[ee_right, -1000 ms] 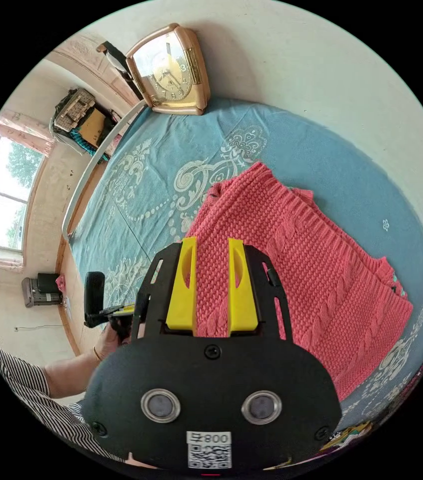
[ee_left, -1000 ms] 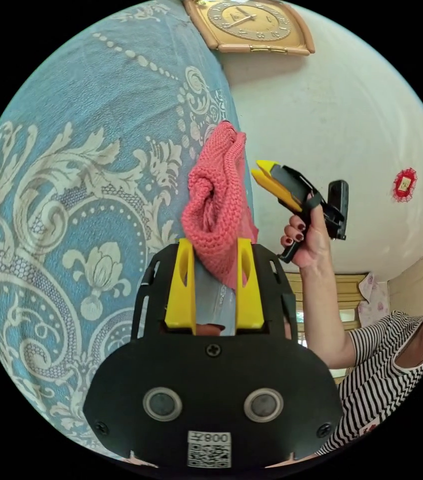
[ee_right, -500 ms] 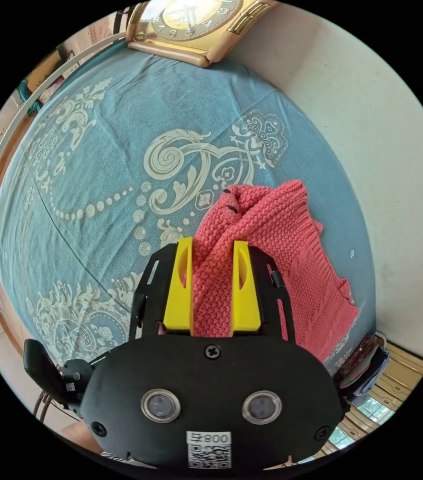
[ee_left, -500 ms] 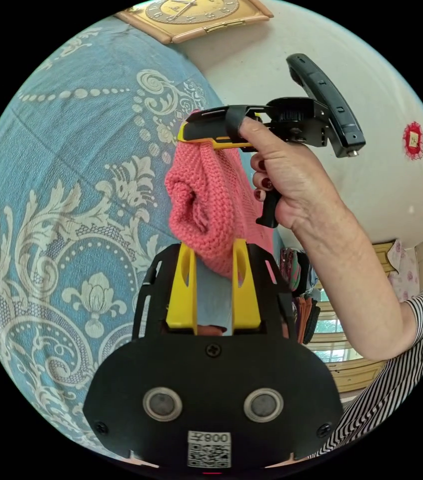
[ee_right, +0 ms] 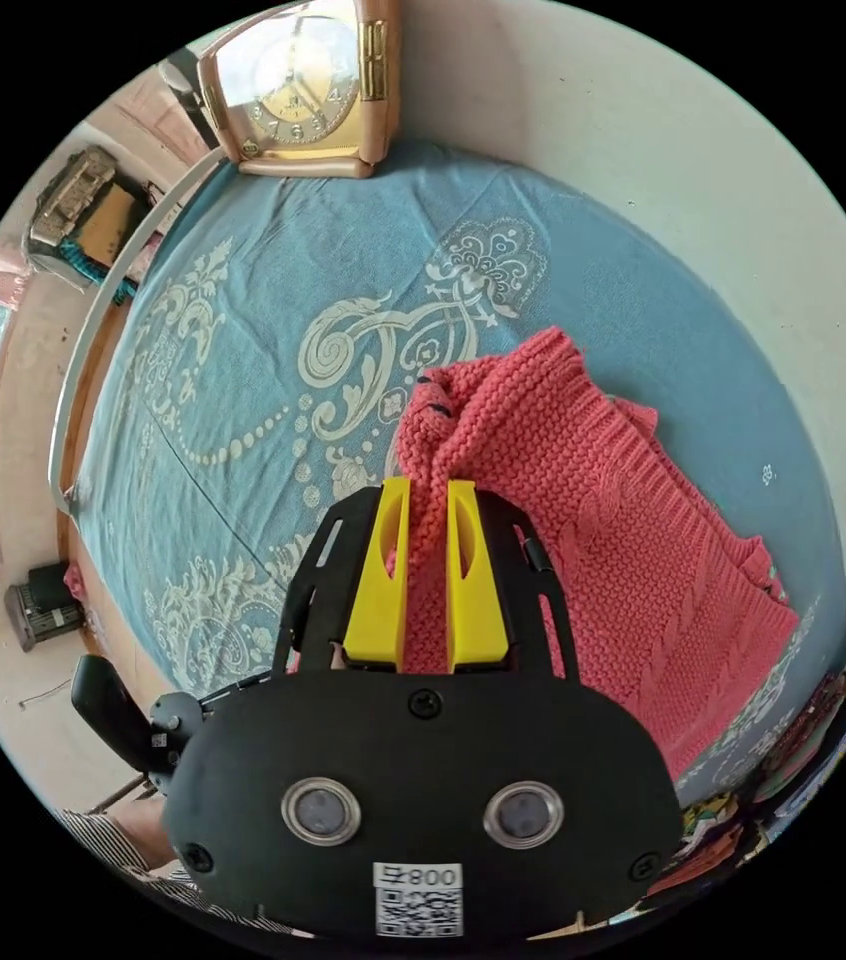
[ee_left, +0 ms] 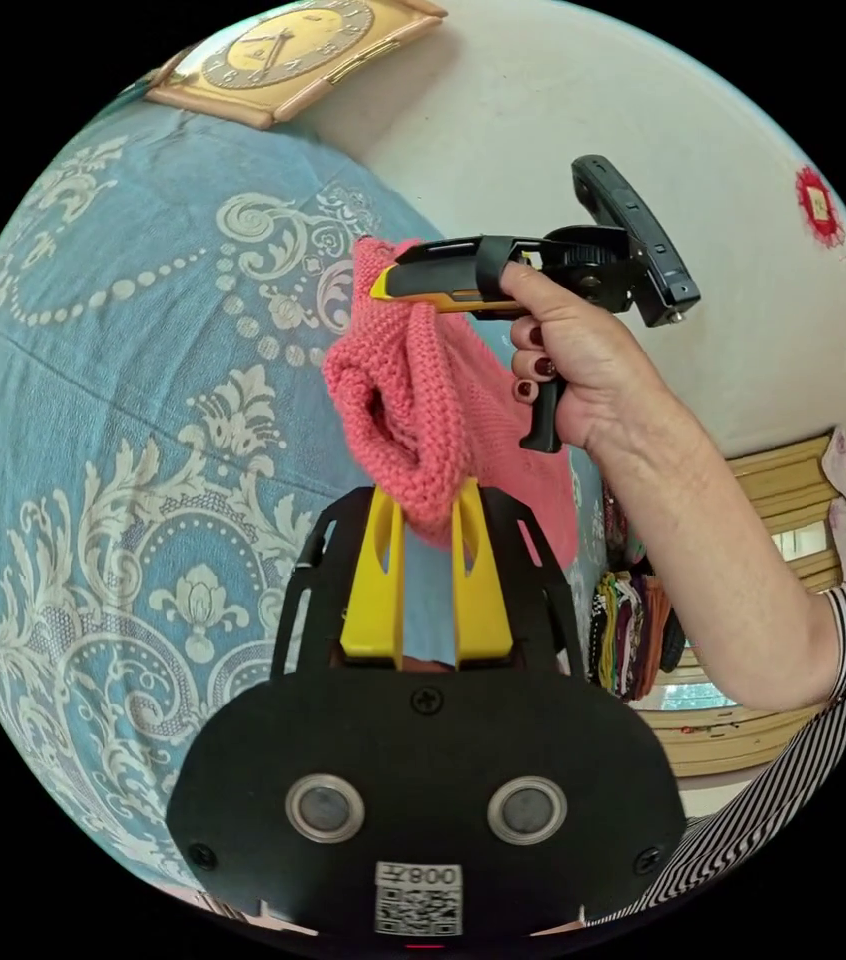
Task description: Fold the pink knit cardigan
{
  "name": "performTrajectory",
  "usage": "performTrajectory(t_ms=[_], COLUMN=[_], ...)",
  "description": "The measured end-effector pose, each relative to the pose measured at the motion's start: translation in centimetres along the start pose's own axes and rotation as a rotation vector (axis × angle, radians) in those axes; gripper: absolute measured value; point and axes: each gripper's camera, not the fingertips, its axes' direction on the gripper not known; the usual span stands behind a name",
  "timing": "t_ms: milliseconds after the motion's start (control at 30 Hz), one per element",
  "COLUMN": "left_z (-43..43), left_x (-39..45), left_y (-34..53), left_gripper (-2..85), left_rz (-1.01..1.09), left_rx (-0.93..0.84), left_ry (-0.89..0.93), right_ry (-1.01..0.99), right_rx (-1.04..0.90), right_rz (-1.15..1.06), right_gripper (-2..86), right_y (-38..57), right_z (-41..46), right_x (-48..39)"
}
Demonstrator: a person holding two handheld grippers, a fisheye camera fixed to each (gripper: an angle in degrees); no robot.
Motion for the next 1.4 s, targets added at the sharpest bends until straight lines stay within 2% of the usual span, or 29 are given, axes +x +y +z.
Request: performTrajectory(t_ms=[267, 667, 900, 1100, 1267, 1400], left_z=[0.6, 8.4, 15.2, 22.1, 27.9, 29.8], left_x=[14.1, 36.7, 47.7, 55.2, 59.8, 62.4], left_y=[1.1, 4.5, 7.7, 10.8, 13.5, 15.2], left_gripper=[8.2, 7.8, 7.6, 7.4, 7.6, 8.0], left_rz=[0.240, 0.579, 0.733, 0.831, 0.902, 0.965], left_rx=[0.037, -0.015, -0.068, -0.154, -0.259, -0.240], left_ry=[-0.071, -0.090, -0.146, -0.250, -0.414, -0.527], right_ry=[-0.354, -0.506, -0.572, -0.686, -0.808, -0.931], right_rx=[0.171, 0.304, 0.341, 0.313, 0.260, 0.334], right_rz=[0.065, 0.125, 0.212, 0.302, 0.432, 0.484], right_gripper=[6.4, 6.5, 6.4, 6.6, 7.2, 7.2], right_y=[6.7, 21.2, 29.0, 34.3, 38.7, 42.1], right_z=[-6.9, -13.1, -12.3, -8.0, -2.1, -0.3], right_x=[13.6, 34.4, 45.3, 54.4, 60.2, 62.6])
